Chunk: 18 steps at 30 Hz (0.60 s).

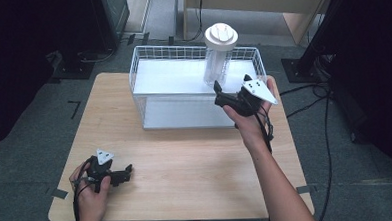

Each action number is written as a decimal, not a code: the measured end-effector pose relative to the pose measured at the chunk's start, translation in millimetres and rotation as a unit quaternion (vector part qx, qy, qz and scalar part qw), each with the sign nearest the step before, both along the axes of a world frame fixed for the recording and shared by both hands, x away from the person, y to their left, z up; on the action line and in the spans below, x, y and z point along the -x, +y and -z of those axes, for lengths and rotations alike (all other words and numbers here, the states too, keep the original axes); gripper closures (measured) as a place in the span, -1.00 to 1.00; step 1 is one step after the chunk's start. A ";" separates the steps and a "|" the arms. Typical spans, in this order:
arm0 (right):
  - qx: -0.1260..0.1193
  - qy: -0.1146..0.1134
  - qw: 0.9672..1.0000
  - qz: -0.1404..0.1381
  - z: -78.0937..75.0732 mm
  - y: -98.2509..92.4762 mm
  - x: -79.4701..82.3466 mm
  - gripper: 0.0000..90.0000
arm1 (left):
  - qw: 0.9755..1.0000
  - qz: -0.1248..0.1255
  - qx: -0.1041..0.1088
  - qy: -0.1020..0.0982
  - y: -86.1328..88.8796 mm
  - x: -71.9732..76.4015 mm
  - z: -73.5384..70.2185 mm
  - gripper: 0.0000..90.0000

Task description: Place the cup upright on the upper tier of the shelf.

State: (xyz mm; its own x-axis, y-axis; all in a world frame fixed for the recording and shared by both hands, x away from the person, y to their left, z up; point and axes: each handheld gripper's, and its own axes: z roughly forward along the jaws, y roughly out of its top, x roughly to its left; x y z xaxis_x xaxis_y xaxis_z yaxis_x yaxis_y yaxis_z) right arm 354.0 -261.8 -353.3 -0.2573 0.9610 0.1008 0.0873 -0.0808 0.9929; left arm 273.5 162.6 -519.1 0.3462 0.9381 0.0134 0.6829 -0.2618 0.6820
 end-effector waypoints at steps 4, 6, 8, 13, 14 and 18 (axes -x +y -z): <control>0.008 -0.001 1.000 -0.006 9.5 -7.0 13.9 -1.00 | 1.000 0.000 0.000 0.000 0.0 0.0 0.0 -1.00; 0.007 -0.001 1.000 -0.007 11.5 -8.2 17.2 -1.00 | 1.000 0.000 0.000 0.000 -0.1 0.0 0.0 -1.00; 0.014 -0.001 1.000 -0.011 18.3 -12.0 26.2 -1.00 | 1.000 0.000 0.000 0.001 0.0 0.0 -0.1 -1.00; 0.012 0.005 1.000 -0.013 31.8 -19.9 40.1 -1.00 | 1.000 0.000 0.000 0.000 0.0 0.0 -0.1 -1.00; 0.013 0.006 1.000 -0.013 34.5 -21.8 42.8 -1.00 | 1.000 0.000 0.000 0.001 0.0 0.0 -0.1 -1.00; 0.014 0.007 1.000 -0.013 45.8 -29.7 53.6 -1.00 | 1.000 0.000 0.000 0.000 0.0 0.0 0.0 -1.00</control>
State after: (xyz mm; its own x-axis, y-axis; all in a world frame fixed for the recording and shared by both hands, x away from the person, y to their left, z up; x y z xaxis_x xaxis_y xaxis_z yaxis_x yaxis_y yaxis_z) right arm 300.3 -291.5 -399.0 -0.2802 0.9569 0.0767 0.1024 -0.0496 0.9935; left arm 273.5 162.6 -519.1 0.3459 0.9382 0.0131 0.6830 -0.2613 0.6820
